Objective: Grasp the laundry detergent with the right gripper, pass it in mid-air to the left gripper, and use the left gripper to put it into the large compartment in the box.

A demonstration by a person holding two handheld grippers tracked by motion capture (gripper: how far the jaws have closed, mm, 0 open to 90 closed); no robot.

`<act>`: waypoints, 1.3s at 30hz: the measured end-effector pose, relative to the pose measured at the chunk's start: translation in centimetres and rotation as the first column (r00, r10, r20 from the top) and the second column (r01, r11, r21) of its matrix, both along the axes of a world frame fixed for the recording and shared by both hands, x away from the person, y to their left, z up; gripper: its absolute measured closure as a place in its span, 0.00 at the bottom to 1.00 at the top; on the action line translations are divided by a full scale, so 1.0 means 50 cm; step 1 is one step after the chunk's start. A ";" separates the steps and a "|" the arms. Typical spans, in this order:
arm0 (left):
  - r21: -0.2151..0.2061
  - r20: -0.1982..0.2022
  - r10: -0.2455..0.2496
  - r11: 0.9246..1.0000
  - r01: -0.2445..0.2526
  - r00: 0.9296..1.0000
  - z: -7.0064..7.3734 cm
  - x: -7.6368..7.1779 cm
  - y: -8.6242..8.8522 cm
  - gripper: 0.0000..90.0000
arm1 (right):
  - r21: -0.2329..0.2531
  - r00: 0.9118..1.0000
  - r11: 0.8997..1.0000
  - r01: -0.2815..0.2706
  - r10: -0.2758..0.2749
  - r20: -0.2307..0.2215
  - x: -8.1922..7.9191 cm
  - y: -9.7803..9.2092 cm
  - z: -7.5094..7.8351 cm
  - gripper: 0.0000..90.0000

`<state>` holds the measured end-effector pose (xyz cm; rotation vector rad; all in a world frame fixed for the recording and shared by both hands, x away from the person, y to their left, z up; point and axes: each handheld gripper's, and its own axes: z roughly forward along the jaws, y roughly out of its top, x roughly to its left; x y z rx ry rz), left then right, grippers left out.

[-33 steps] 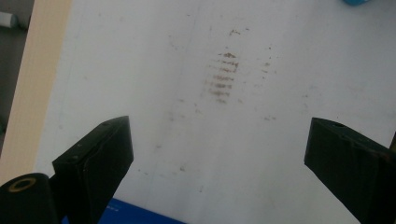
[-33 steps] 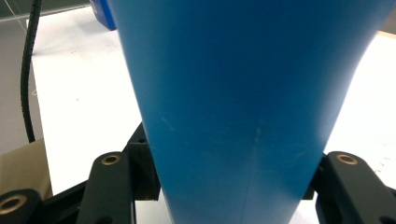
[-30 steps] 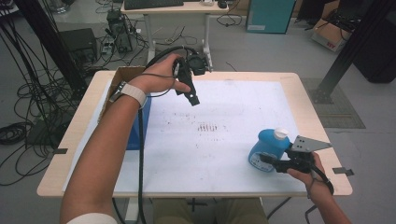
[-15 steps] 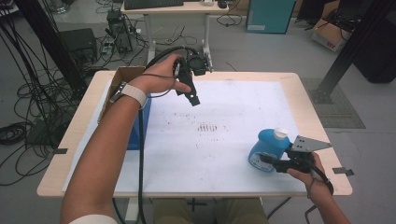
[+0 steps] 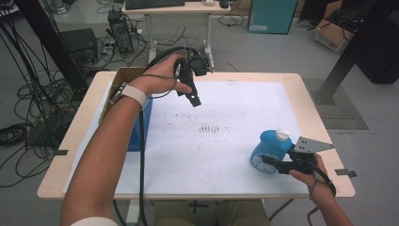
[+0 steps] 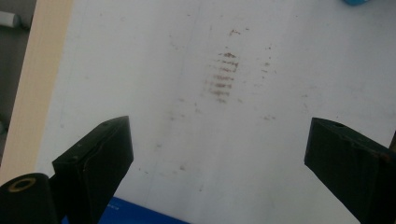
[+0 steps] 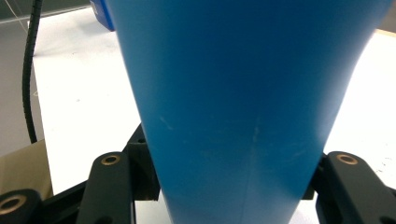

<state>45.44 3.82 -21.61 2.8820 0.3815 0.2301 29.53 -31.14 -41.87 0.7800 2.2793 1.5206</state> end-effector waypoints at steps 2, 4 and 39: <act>-0.001 0.000 0.000 1.000 0.000 1.000 0.000 0.000 -0.001 0.09 | 0.001 1.000 1.000 0.000 0.000 0.003 0.000 0.000 0.000 0.48; 0.001 -0.009 0.002 1.000 -0.002 1.000 0.000 0.000 -0.002 0.09 | 0.000 1.000 1.000 -0.001 0.001 0.002 0.000 0.000 0.000 0.48; 0.004 0.000 -0.003 1.000 0.003 1.000 -0.002 0.002 -0.002 0.09 | 0.007 1.000 1.000 0.002 -0.002 -0.001 -0.001 0.000 -0.001 0.48</act>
